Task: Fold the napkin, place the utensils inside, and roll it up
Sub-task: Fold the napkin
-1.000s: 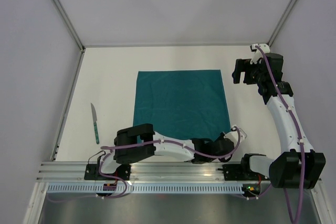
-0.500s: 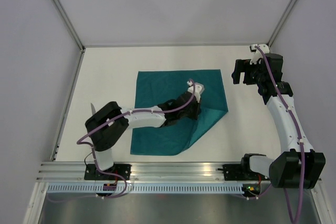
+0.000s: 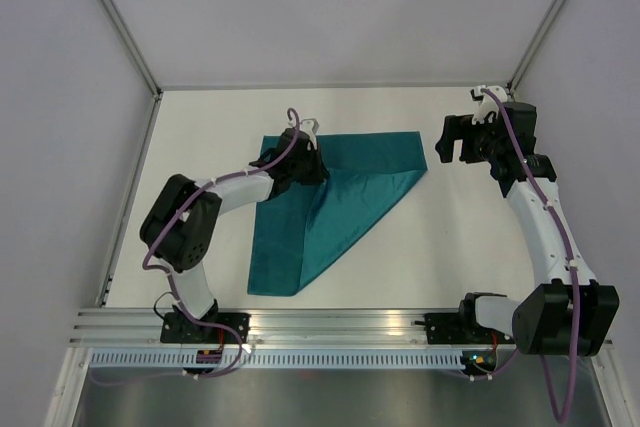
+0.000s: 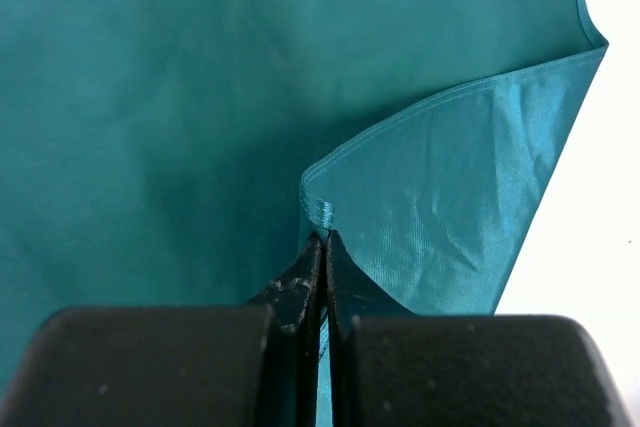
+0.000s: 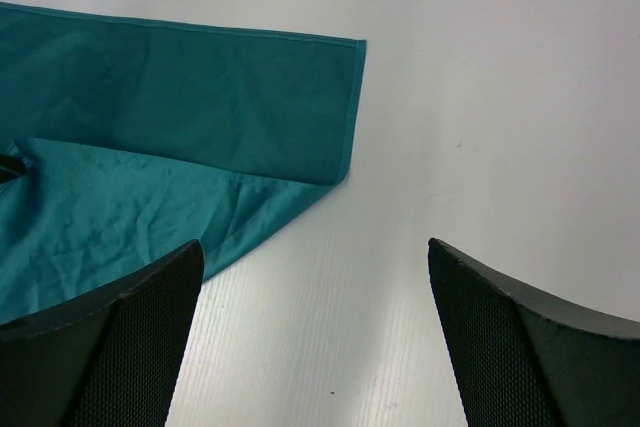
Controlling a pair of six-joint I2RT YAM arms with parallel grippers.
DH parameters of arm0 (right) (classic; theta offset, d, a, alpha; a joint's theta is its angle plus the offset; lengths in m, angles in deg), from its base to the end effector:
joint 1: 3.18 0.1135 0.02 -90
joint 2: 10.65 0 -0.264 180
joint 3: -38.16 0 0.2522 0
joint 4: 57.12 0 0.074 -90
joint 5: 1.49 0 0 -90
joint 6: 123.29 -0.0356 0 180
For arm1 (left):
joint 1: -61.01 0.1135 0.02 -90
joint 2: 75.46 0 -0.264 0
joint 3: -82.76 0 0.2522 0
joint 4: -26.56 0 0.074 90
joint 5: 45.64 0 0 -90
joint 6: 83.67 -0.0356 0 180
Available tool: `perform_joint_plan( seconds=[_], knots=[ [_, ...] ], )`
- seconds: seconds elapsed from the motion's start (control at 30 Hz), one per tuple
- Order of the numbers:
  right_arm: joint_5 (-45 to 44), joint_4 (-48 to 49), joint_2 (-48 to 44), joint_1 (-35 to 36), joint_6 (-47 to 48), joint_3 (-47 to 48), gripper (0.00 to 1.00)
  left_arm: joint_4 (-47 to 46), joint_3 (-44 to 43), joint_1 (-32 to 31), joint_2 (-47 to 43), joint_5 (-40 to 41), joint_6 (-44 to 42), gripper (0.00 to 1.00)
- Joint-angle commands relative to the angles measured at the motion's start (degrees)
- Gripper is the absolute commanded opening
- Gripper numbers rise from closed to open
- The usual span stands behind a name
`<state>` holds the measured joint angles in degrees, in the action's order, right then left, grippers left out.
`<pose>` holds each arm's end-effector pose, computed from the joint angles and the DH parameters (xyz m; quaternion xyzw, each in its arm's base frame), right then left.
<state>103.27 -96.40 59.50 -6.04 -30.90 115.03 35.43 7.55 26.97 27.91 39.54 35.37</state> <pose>0.2723 -0.0045 0.3330 -0.0582 0.8700 0.0907 0.4812 0.3222 -0.2212 0.1854 0.0577 0.8926 -0.2652 0.3601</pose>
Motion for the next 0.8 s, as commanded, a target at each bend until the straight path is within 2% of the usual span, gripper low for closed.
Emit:
perform_joint_plan(
  seconds=[0.0, 0.3, 0.77],
  knots=[
    [1.2, -1.0, 0.1, 0.0, 0.2, -0.2, 0.98, 1.6, -3.5, 2.9, -1.2, -4.2, 1.8, 0.02],
    [1.9, -1.2, 0.3, 0.0, 0.4, -0.4, 0.98, 4.5, -8.7, 10.3, 2.0, -7.3, 0.7, 0.02],
    [2.7, -1.2, 0.7, 0.1, 0.6, -0.5, 0.98, 7.5, -11.7, 16.5, 4.9, -8.5, 0.2, 0.02]
  ],
)
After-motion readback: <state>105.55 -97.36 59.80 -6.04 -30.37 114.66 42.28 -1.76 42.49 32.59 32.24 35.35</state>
